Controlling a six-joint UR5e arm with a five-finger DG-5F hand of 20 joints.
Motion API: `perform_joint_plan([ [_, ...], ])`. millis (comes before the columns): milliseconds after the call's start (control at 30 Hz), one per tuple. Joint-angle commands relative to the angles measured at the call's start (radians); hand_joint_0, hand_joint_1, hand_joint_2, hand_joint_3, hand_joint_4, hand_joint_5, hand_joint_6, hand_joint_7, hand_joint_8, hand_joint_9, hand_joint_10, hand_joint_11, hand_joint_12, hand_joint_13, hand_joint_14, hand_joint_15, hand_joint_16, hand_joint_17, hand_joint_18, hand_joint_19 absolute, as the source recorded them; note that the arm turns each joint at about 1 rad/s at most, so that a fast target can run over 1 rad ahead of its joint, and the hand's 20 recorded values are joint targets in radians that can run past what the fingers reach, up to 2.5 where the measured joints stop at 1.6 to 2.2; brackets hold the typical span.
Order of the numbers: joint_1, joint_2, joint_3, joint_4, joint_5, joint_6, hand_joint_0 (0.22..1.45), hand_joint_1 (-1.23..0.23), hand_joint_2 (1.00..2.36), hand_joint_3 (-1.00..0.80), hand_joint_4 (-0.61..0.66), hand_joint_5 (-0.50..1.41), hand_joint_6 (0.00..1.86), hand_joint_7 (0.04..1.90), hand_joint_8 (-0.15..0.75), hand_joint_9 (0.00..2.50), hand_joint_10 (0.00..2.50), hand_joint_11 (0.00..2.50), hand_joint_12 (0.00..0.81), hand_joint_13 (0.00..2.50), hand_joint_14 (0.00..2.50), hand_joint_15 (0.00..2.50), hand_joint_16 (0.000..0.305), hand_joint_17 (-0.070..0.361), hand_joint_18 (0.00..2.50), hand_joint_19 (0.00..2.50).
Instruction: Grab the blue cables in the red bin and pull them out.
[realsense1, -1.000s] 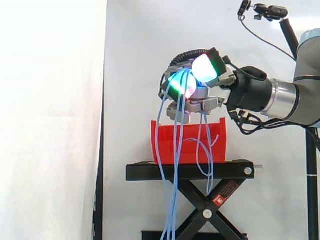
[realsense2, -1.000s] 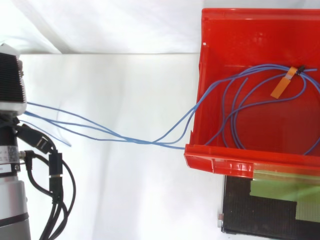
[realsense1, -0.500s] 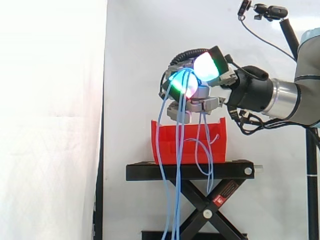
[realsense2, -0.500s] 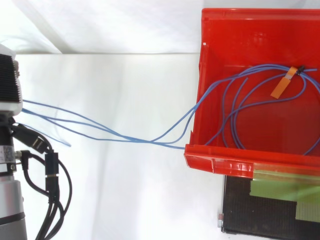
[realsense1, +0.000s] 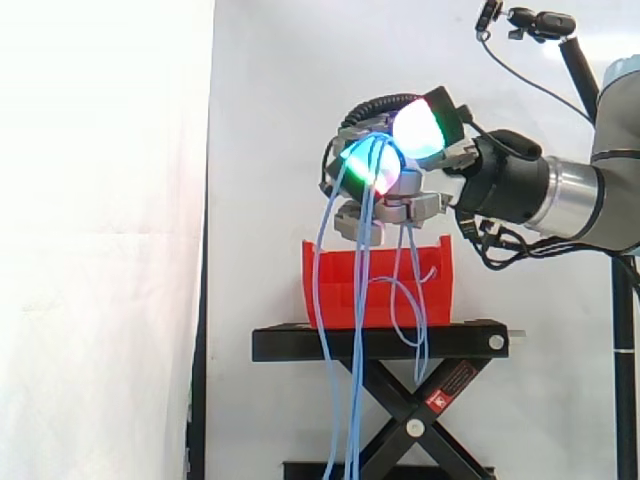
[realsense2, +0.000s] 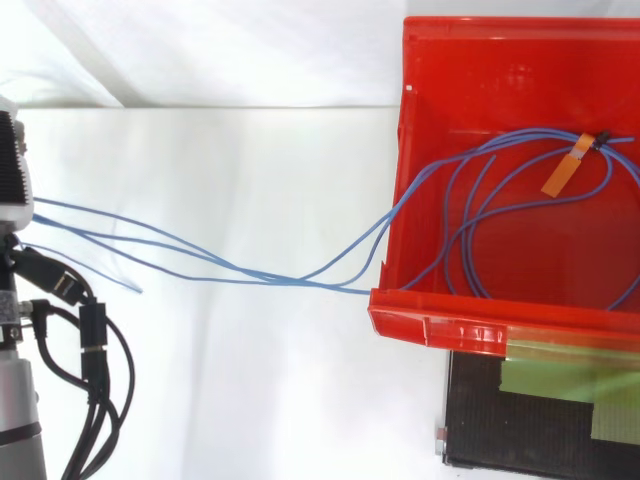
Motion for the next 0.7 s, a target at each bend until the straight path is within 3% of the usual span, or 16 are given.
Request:
perform_joint_plan([
  [0,0.002,-0.001,-0.003,-0.002,0.000,0.000,0.66,-0.83,1.00,-1.00,0.21,1.00,0.01,0.73,0.120,1.51,0.02,1.81,0.446,1.72,0.12,1.59,0.054,0.123,1.10,1.11],
  [667,0.013,-0.018,-0.003,-0.040,-0.001,0.000,0.56,-0.85,1.00,-1.00,0.26,1.03,0.01,0.72,0.189,1.55,0.02,1.75,0.507,1.78,0.11,1.58,0.063,0.142,1.20,1.05],
])
